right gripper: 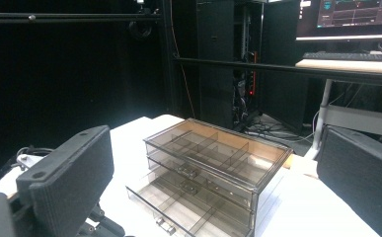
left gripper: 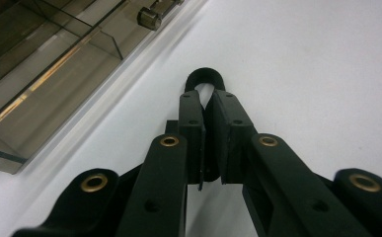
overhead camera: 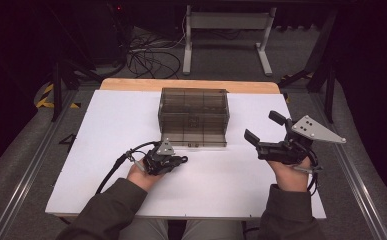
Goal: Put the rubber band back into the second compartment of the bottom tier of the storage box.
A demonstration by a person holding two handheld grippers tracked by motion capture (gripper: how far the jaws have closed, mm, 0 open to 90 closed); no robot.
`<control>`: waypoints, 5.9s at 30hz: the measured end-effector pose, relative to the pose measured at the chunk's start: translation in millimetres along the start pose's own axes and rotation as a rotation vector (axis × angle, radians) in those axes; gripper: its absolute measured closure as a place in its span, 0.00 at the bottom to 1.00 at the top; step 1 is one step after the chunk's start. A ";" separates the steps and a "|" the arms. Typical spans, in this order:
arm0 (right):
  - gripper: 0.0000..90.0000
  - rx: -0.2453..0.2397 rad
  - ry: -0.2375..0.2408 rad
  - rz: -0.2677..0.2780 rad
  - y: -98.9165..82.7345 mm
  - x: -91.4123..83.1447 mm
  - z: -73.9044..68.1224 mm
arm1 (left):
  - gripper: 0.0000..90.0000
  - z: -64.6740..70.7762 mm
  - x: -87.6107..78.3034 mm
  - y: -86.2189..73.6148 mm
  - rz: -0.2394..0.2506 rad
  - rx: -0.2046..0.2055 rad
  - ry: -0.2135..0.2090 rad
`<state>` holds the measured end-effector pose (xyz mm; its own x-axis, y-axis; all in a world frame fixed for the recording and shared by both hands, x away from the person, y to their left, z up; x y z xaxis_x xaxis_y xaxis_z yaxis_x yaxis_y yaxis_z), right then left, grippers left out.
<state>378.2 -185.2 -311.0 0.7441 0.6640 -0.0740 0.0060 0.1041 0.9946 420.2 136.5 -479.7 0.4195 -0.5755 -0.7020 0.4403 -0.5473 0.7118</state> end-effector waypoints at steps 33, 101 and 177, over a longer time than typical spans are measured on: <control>0.02 0.007 -0.002 0.006 0.4 -2.3 1.4 | 0.93 4.6 -7.7 35.2 0.091 0.059 0.047; 0.02 0.026 0.006 0.045 3.0 -11.2 6.7 | 0.92 -22.8 39.8 70.0 0.105 0.015 0.156; 0.03 0.043 0.010 0.030 0.3 -7.3 6.4 | 0.40 -36.5 35.5 69.4 0.129 -0.379 -0.051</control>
<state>377.1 -194.8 -309.7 0.7374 0.6740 -0.0445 0.0126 0.0521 0.9986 494.6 100.3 -456.1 0.4548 -0.6590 -0.5991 0.6523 -0.2115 0.7279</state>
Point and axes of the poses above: each handheld gripper's, and its own axes: x roughly forward along the jaws, y roughly out of its top, z roughly to its right, the point moved 3 cm from there along x, roughly forward along the jaws, and after that the axes turned 6 degrees about -x, right-handed, at the moved point
